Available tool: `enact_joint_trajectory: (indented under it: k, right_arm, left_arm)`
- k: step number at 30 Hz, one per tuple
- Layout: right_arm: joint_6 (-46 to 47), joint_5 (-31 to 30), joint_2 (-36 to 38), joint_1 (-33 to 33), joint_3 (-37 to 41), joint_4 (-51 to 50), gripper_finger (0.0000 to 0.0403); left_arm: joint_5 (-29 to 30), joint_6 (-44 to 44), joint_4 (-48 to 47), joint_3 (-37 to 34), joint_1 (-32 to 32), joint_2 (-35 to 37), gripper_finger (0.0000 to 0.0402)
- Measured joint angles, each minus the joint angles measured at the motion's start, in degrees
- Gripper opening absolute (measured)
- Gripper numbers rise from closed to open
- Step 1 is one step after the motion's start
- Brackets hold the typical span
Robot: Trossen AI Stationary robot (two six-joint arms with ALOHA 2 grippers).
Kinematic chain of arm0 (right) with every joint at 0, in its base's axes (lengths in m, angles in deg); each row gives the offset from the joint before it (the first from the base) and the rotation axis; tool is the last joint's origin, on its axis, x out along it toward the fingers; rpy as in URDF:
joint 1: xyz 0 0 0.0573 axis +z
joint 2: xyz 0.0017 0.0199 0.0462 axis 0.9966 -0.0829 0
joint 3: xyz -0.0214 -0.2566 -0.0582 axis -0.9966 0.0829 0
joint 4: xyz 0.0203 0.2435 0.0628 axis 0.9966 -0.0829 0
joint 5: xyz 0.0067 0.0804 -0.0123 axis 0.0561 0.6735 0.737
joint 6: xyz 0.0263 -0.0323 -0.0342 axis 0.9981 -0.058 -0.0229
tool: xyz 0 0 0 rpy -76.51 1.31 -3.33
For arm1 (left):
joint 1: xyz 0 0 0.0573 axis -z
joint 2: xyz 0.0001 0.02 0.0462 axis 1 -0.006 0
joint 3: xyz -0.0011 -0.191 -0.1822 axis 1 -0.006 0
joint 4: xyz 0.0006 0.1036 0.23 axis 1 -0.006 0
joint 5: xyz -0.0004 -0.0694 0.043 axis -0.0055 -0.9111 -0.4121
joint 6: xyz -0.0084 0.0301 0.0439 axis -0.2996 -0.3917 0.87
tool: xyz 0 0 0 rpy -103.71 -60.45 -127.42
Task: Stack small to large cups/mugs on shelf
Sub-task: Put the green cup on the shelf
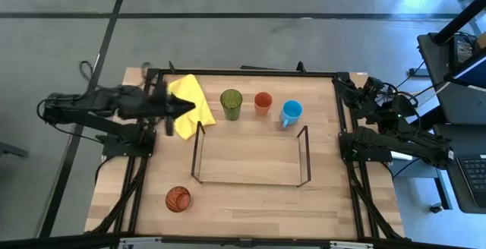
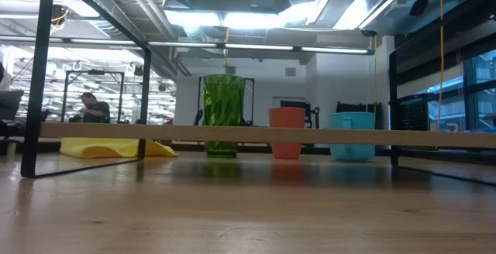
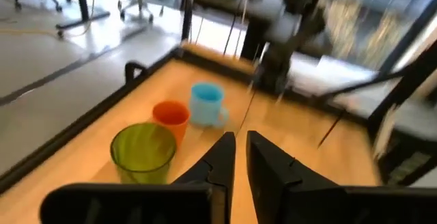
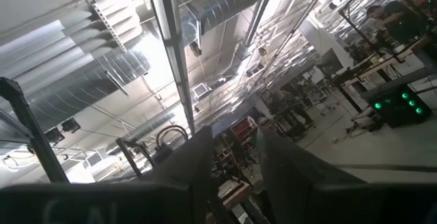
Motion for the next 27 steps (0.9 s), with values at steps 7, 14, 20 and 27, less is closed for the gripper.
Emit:
enact_joint_trajectory:
  k: [7,14,20,27]
  right_arm:
    - [-0.7,0.0,0.0,0.0,0.0,0.0,0.0120]
    - [0.9,0.0,0.0,0.0,0.0,0.0,0.0120]
    - [1.0,0.0,0.0,0.0,0.0,0.0,0.0119]
    - [1.0,0.1,0.0,0.0,0.0,0.0,0.0119]
  left_arm:
    - [-1.6,13.6,-4.5,8.3,-7.6,-15.6,0.0036]
    - [-5.1,24.8,-12.2,19.2,-14.0,-27.9,0.0041]
    - [-4.4,31.4,-13.7,25.1,-15.7,-37.2,0.0088]
    - [-2.2,33.1,-18.4,29.8,-15.7,-46.5,0.0144]
